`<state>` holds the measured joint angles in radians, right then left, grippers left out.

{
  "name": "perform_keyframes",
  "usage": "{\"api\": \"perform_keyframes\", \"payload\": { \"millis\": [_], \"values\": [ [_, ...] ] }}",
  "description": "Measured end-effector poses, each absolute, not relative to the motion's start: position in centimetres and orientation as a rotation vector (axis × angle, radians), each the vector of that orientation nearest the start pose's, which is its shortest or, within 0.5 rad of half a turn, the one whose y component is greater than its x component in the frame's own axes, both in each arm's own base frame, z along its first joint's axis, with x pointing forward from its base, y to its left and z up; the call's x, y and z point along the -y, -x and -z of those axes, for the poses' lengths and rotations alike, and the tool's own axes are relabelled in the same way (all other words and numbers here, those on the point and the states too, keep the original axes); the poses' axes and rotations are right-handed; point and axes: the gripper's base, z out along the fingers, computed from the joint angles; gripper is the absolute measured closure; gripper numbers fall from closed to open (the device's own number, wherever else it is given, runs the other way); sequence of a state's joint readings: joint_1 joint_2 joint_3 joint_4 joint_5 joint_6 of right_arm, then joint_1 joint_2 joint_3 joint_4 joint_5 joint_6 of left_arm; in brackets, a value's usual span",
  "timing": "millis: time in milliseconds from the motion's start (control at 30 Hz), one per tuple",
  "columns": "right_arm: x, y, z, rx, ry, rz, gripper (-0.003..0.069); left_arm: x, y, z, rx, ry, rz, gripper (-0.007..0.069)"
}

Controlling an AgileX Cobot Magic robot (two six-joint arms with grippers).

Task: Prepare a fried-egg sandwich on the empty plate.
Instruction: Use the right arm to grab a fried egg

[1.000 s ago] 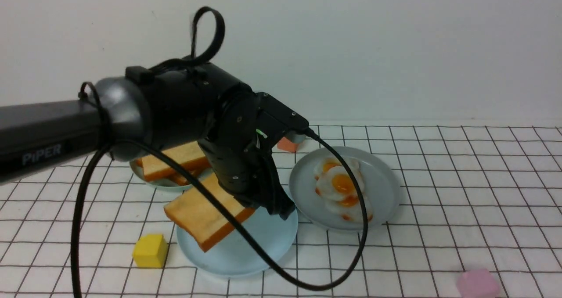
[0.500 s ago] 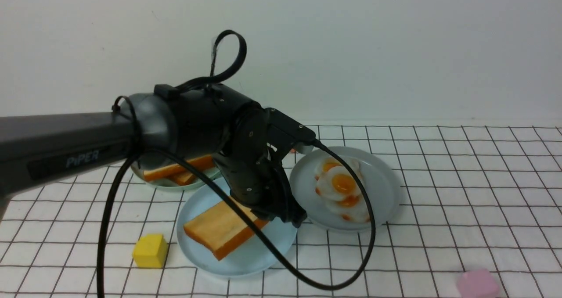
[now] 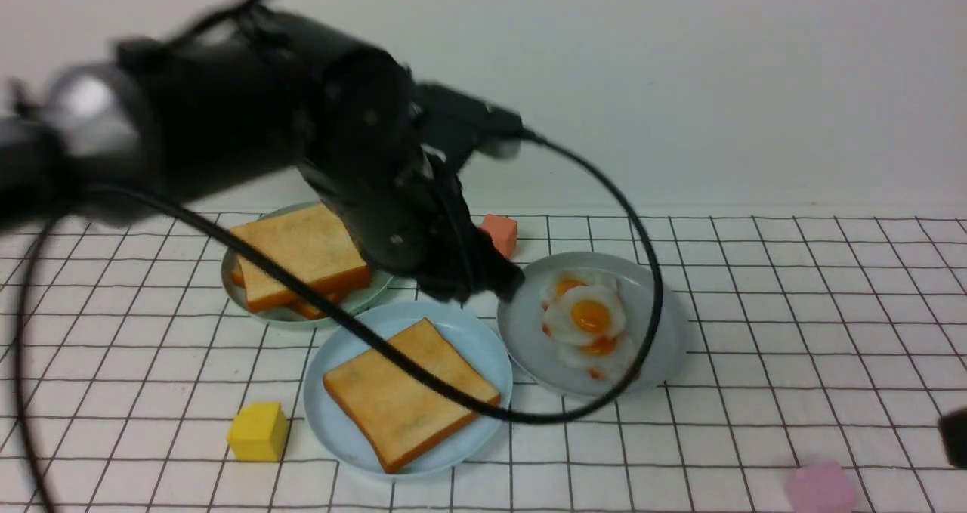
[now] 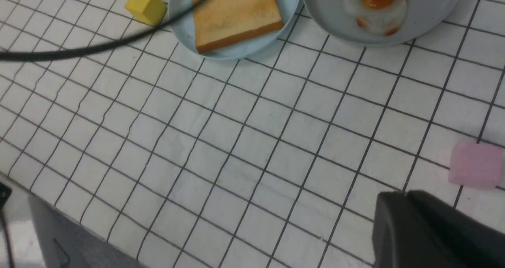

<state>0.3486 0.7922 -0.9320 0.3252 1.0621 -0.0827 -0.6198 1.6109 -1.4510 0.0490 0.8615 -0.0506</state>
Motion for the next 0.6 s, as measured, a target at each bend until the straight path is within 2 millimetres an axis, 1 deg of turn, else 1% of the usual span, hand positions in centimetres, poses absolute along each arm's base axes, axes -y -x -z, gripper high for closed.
{"api": "perform_keyframes", "payload": {
  "millis": [33, 67, 100, 133, 167, 200, 233, 267, 333, 367, 400, 433, 467, 500, 600],
  "values": [
    [-7.2, -12.6, -36.1, -2.379, 0.451, -0.532, 0.0601, 19.3, -27.6, -35.9, -2.347, -0.705, 0.244, 0.0538],
    [-7.3, -12.8, -36.1, -2.375, 0.447, -0.531, 0.0600, 19.1, -27.3, -36.2, -2.336, -0.702, 0.248, 0.0565],
    [-8.0, -14.9, -35.1, -2.406, 0.442, -0.519, 0.0595, 17.2, -24.6, -39.1, -2.245, -0.667, 0.288, 0.0634],
    [-8.4, -16.2, -34.5, -2.413, 0.429, -0.512, 0.0589, 16.1, -22.9, -40.3, -2.197, -0.648, 0.313, 0.0638],
    [-8.7, -17.2, -34.0, -2.426, 0.419, -0.507, 0.0587, 15.2, -21.6, -40.9, -2.164, -0.634, 0.335, 0.0638],
    [-9.0, -18.1, -33.4, -2.440, 0.411, -0.502, 0.0579, 14.1, -19.9, -41.3, -2.134, -0.620, 0.357, 0.0638],
    [-9.3, -19.2, -32.6, -2.467, 0.404, -0.495, 0.0572, 13.4, -18.9, -41.5, -2.107, -0.609, 0.378, 0.0638],
    [-9.7, -20.4, -31.8, -2.489, 0.395, -0.488, 0.0559, 11.9, -16.7, -41.4, -2.067, -0.592, 0.408, 0.0638],
    [-10.4, -22.6, -30.3, -2.542, 0.385, -0.476, 0.0529, 10.2, -14.0, -40.5, -2.014, -0.568, 0.449, 0.0638],
    [-10.8, -23.7, -29.5, -2.571, 0.382, -0.471, 0.0510, 9.3, -12.7, -39.8, -1.987, -0.556, 0.468, 0.0638],
    [-11.2, -24.8, -28.8, -2.594, 0.377, -0.466, 0.0490, 8.9, -12.1, -39.0, -1.977, -0.551, 0.476, 0.0638],
    [-11.5, -26.0, -28.2, -2.616, 0.369, -0.461, 0.0468, 7.8, -10.5, -38.3, -1.929, -0.534, 0.496, 0.0638],
    [-11.6, -27.0, -27.7, -2.629, 0.356, -0.458, 0.0455, 7.3, -9.8, -37.7, -1.902, -0.525, 0.505, 0.0638],
    [-11.9, -28.5, -27.0, -2.651, 0.333, -0.461, 0.0424, 6.7, -9.0, -36.7, -1.875, -0.516, 0.512, 0.0638],
    [-11.8, -31.8, -25.8, -2.680, 0.242, -0.494, 0.0381, 5.8, -7.6, -34.8, -1.822, -0.490, 0.543, 0.0638]
  ]
}}
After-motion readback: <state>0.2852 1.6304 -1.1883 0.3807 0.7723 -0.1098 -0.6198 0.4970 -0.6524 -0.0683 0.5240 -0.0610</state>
